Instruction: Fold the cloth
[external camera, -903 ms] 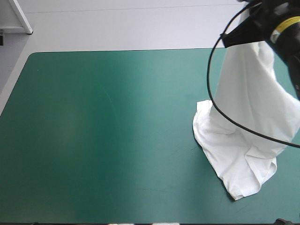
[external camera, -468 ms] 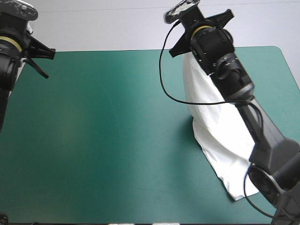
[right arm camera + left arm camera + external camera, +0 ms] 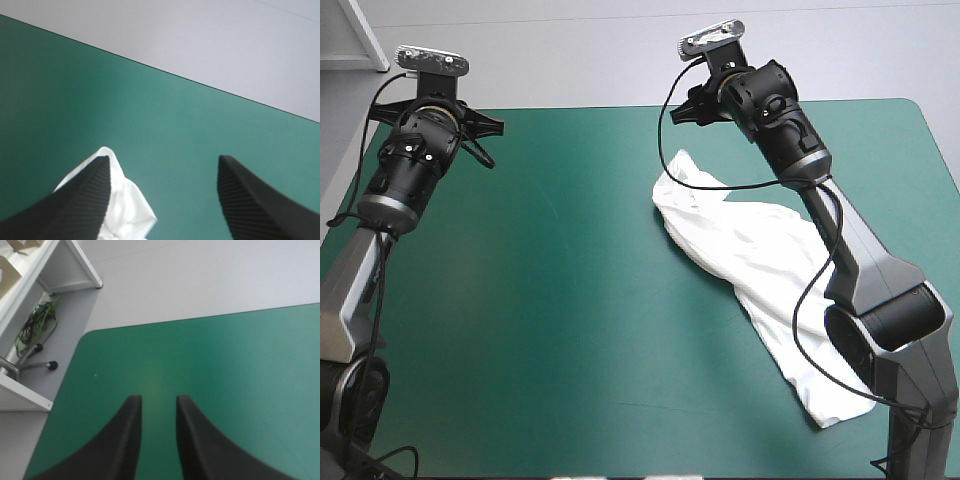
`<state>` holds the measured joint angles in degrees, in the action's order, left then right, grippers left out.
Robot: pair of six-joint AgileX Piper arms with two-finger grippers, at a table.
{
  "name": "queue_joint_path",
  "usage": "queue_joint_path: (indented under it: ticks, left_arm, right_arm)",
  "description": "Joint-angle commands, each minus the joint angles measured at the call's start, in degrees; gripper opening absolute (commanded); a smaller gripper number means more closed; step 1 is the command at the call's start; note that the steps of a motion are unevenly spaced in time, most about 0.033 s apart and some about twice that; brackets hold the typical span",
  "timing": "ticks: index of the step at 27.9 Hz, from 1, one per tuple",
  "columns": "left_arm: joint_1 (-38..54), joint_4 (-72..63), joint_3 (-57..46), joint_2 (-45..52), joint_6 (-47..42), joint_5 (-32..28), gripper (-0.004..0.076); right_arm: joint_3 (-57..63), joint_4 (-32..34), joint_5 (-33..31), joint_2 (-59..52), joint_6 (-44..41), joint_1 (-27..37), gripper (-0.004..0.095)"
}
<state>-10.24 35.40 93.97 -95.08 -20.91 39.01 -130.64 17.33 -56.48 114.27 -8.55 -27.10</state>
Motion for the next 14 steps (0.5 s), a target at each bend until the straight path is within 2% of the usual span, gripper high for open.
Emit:
queue_joint_path:
  ticks: [1,3,5,10,11,14]
  left_arm:
    - [0.58,-0.41,1.45,-0.50,-1.24,-5.39,0.0329]
    - [0.58,-0.77,1.45,-2.00,-0.90,-5.54,0.0416]
    - [0.48,-2.14,1.45,-2.31,2.26,-4.96,0.0461]
    - [0.37,-10.03,2.91,0.45,11.22,-1.93,0.0466]
    - [0.37,-15.22,4.19,2.76,15.63,0.03,0.0466]
    - [0.37,-24.28,5.03,6.90,20.91,2.28,0.0466]
  right_arm:
    - [-1.76,-0.81,5.61,-2.30,-0.12,1.80,0.0703]
    - [-1.76,-0.69,5.61,-2.30,0.00,1.80,0.0702]
    - [-1.90,-0.67,4.94,-2.97,0.39,1.80,0.0702]
    - [-1.89,-0.82,-0.53,-8.86,2.98,1.69,0.0702]
    - [-1.89,-0.82,-4.25,-11.84,3.16,1.69,0.0702]
    - [-1.89,-2.16,-11.29,-15.83,4.98,1.69,0.0702]
